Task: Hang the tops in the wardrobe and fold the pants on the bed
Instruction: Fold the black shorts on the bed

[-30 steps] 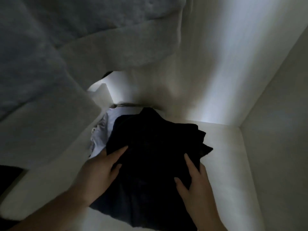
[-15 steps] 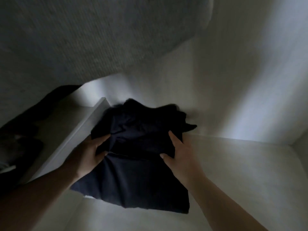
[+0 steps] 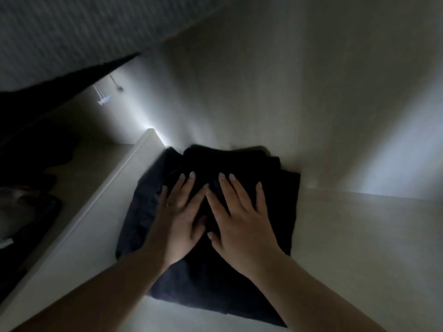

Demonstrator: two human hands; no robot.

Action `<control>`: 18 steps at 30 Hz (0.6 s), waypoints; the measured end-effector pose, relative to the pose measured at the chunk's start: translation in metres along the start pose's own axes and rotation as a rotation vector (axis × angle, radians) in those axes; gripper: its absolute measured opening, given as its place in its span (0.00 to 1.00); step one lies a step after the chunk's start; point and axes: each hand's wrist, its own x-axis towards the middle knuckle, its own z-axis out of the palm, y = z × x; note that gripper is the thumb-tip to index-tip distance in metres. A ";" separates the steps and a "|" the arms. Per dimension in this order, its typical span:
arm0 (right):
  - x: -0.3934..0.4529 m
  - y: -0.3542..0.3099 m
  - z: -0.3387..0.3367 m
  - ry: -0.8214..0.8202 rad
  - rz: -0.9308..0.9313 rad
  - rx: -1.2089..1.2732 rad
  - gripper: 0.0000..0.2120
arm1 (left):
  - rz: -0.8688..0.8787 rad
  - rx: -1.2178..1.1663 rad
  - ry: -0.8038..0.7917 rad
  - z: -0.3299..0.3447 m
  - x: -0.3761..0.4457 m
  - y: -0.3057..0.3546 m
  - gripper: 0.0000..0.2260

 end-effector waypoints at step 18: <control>-0.003 0.007 0.024 -0.010 0.322 0.146 0.35 | -0.438 -0.296 -0.101 0.026 -0.012 -0.017 0.25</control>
